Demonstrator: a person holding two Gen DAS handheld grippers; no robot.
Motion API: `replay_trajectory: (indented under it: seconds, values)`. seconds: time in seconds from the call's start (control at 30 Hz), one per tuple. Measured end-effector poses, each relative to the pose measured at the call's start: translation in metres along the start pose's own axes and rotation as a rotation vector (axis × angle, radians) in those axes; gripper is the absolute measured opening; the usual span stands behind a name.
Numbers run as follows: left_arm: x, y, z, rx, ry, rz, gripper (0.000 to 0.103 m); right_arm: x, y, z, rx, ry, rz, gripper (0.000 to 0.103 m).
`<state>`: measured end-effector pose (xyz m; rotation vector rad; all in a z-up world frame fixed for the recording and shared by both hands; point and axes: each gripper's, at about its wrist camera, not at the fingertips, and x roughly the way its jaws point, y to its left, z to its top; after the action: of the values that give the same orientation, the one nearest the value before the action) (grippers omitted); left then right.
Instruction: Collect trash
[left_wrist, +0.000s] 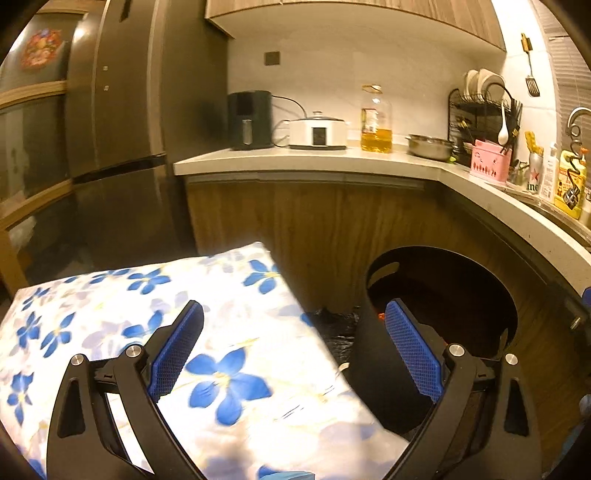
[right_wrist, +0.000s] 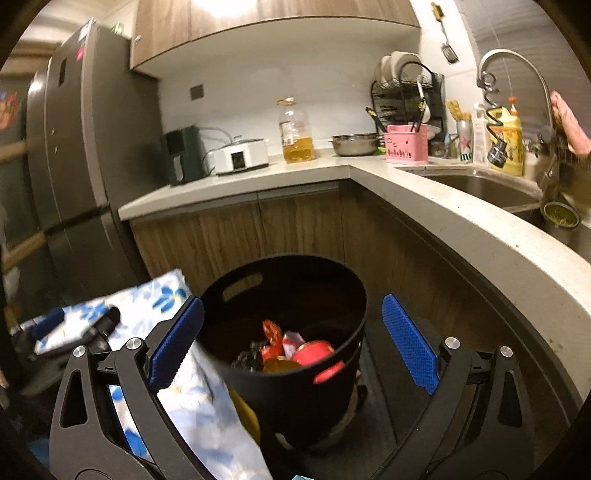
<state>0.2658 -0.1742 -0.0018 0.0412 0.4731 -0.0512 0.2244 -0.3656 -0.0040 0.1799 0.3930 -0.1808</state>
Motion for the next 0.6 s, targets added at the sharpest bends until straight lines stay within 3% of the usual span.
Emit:
replay_trajectory:
  seconds: [0.6]
  values:
    - [-0.097, 0.054, -0.039, -0.016, -0.032, 0.044, 0.097, -0.089, 0.049, -0.036, -0.098, 0.022, 0.059, 0.097]
